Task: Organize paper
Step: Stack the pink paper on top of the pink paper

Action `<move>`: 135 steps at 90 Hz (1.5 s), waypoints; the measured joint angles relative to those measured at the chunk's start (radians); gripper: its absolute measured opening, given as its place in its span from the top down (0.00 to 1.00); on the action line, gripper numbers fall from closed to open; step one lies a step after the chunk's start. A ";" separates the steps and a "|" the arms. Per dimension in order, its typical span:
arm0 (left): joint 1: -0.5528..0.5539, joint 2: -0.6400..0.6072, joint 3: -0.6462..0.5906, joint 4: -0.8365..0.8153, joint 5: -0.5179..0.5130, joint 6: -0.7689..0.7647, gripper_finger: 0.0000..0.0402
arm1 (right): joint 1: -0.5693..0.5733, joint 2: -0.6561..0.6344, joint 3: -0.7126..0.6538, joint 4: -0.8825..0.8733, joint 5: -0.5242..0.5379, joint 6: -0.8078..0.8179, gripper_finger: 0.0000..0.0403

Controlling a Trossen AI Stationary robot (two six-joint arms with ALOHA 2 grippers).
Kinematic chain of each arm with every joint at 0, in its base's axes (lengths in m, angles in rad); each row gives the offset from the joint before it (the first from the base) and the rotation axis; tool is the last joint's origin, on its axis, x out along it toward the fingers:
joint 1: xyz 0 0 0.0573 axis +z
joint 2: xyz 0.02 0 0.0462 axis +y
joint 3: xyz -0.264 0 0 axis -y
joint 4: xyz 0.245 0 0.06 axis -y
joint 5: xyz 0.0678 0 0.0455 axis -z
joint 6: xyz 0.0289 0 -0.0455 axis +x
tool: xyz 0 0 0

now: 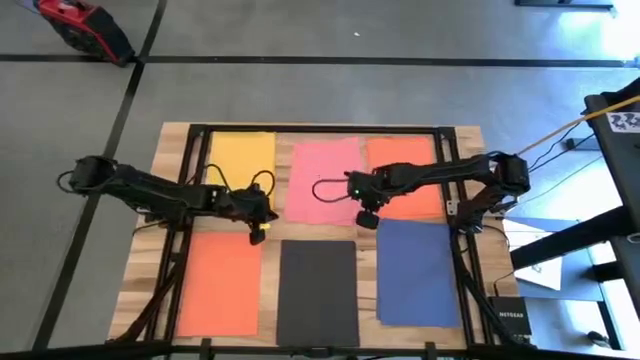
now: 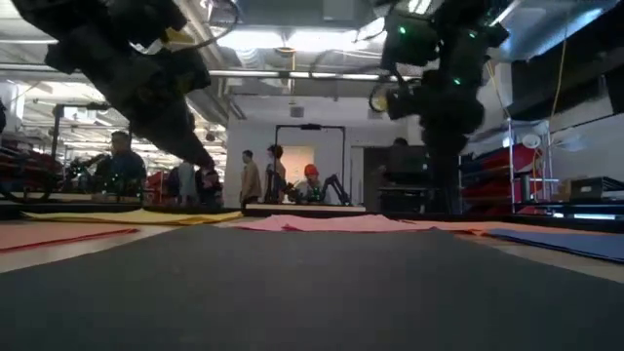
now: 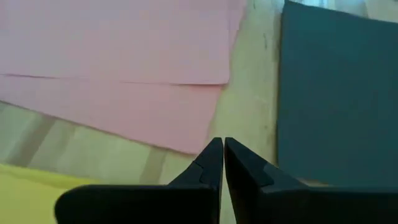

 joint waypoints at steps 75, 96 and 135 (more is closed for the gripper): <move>0.042 0.305 0.022 0.126 0.003 -0.035 1.00 | 0.020 0.001 -0.200 0.228 -0.039 0.108 1.00; 0.062 0.308 0.021 0.153 -0.002 -0.023 1.00 | 0.020 0.000 -0.239 0.320 -0.075 0.109 1.00; 0.066 0.308 0.021 0.170 -0.002 -0.008 1.00 | 0.020 0.002 -0.245 0.399 -0.129 0.112 1.00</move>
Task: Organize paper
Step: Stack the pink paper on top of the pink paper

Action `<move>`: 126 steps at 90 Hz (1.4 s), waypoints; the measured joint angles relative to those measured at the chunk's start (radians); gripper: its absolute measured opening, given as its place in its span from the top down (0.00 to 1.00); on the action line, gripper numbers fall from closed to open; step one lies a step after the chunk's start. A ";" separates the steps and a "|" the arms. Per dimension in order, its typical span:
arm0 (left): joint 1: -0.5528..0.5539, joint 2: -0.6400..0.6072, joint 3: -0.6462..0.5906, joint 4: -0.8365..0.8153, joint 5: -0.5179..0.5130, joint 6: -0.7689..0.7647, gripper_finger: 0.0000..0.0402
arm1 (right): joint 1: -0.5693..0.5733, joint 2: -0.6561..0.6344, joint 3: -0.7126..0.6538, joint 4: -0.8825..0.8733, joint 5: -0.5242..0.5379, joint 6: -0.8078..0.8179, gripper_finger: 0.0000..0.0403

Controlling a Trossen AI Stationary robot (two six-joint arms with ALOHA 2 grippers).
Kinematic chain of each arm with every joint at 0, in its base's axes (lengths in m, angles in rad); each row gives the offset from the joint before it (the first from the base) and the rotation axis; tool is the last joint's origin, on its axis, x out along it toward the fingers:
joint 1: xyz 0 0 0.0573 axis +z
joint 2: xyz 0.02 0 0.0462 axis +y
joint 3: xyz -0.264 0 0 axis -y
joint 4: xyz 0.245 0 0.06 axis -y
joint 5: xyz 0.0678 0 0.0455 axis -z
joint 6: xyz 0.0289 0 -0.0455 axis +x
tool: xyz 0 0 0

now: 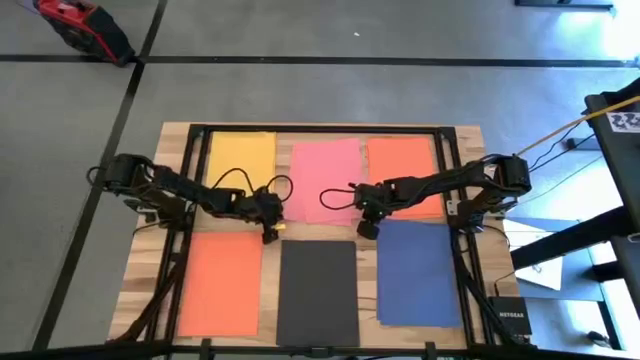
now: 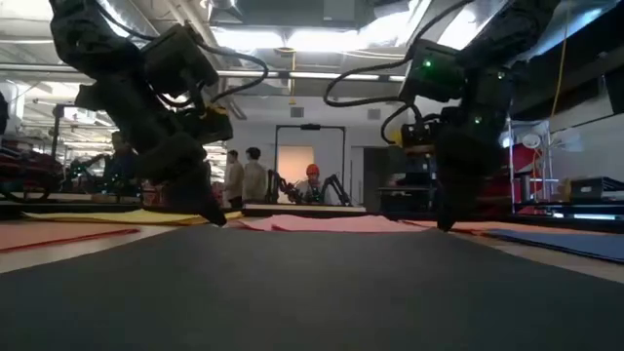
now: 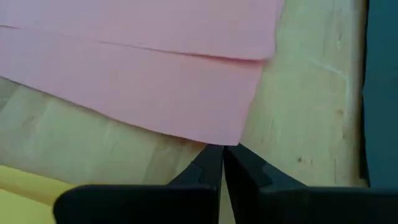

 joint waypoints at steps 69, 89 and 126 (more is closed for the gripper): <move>0.000 0.025 0.001 0.011 0.002 -0.023 1.00 | -0.002 -0.003 0.077 -0.212 0.094 0.000 1.00; -0.016 0.085 0.000 0.084 0.001 -0.037 1.00 | -0.015 0.035 0.042 -0.149 0.059 0.000 1.00; -0.021 0.089 0.002 0.103 0.024 -0.045 1.00 | -0.015 0.059 0.039 -0.069 -0.015 -0.005 1.00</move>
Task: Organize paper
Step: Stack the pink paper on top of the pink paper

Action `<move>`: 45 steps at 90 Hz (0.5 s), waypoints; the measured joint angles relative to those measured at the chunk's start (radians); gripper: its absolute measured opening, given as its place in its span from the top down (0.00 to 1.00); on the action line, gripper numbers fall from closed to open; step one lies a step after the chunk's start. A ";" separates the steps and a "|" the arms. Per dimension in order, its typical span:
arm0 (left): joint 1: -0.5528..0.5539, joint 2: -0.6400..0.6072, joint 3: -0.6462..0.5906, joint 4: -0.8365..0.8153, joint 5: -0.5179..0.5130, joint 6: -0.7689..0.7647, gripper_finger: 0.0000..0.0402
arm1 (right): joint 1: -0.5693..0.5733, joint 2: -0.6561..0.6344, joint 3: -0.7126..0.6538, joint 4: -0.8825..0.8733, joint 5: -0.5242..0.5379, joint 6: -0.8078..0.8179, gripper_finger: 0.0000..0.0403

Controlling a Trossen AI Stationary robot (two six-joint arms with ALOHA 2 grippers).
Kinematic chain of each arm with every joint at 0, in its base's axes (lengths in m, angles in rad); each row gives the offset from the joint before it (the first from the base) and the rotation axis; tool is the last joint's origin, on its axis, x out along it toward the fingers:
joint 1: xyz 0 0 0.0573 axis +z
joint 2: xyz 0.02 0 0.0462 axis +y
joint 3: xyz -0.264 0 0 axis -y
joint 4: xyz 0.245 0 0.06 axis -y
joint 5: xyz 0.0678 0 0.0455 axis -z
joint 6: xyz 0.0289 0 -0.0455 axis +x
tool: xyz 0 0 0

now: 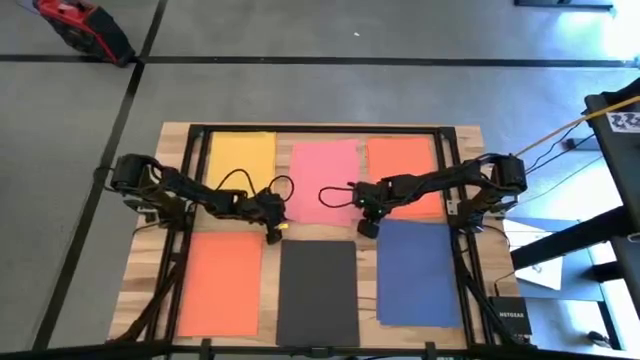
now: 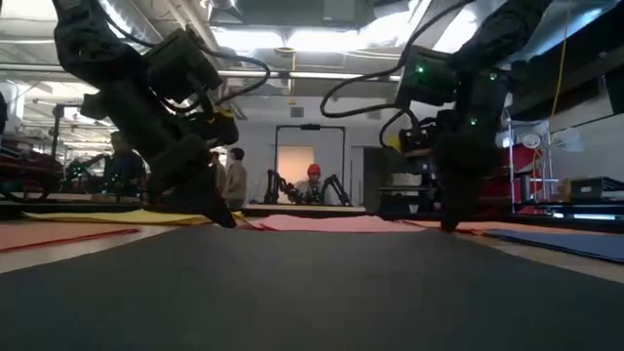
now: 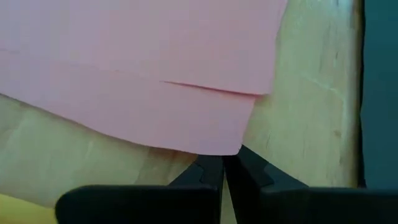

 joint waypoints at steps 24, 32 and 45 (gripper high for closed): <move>0.000 0.001 0.000 -0.001 0.002 -0.005 1.00 | 0.000 0.003 -0.002 0.083 -0.056 -0.002 1.00; 0.000 0.001 0.000 -0.003 0.003 -0.007 1.00 | 0.000 0.004 -0.002 0.093 -0.063 0.000 1.00; 0.000 0.001 0.000 -0.003 0.004 -0.008 1.00 | 0.001 -0.005 -0.002 0.089 -0.067 0.013 1.00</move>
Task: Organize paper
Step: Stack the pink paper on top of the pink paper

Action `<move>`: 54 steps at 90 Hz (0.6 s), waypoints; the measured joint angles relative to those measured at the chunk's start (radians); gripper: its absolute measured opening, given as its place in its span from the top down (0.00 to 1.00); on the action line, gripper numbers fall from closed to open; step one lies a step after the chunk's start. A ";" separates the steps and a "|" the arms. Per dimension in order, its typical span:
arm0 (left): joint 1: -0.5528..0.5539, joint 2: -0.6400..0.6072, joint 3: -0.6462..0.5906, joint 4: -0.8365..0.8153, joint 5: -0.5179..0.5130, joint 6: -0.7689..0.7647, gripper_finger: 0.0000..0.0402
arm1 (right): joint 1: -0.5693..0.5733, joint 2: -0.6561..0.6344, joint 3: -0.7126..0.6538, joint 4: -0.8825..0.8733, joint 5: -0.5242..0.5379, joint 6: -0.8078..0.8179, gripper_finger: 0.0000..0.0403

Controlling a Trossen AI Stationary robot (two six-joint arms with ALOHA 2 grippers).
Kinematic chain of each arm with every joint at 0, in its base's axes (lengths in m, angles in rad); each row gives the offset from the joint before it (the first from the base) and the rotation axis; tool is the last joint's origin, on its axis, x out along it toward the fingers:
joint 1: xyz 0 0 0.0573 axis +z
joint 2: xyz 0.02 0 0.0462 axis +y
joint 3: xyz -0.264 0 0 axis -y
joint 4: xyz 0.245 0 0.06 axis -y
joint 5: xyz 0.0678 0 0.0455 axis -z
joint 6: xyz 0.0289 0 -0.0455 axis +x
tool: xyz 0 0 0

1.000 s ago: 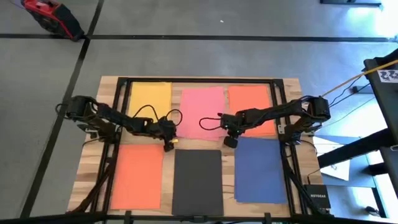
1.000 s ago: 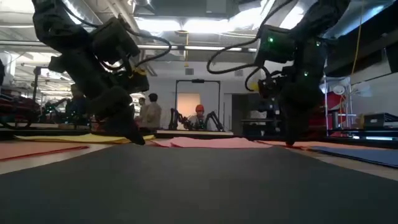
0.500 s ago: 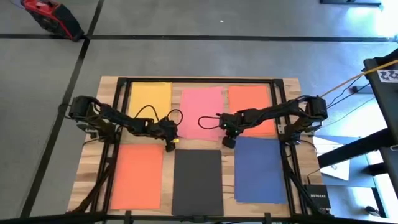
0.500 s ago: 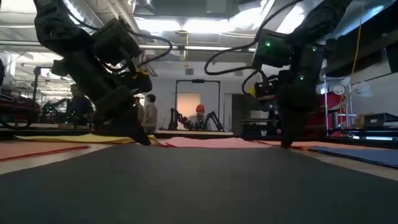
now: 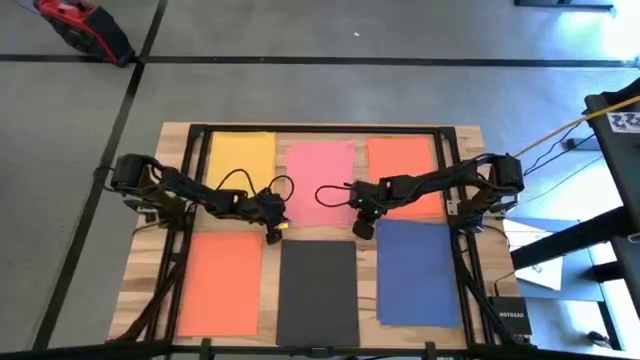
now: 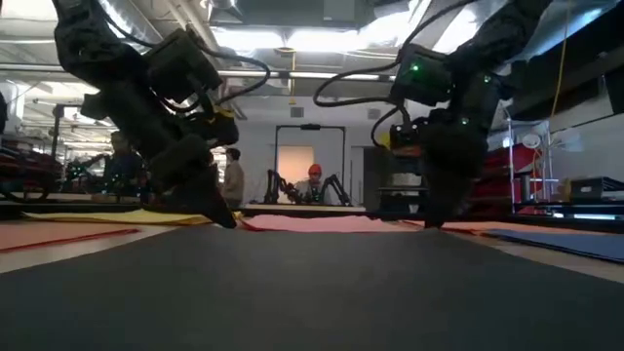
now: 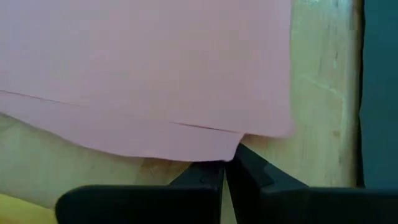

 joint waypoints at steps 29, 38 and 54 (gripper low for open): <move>-0.017 -0.046 0.090 -0.166 0.027 0.035 1.00 | 0.002 -0.042 0.005 -0.032 0.001 -0.012 1.00; -0.026 -0.065 0.161 -0.254 0.023 0.052 1.00 | 0.002 -0.042 0.005 -0.034 0.008 -0.014 1.00; -0.045 -0.070 0.271 -0.419 0.010 0.069 1.00 | 0.002 -0.043 0.005 -0.042 0.031 -0.027 1.00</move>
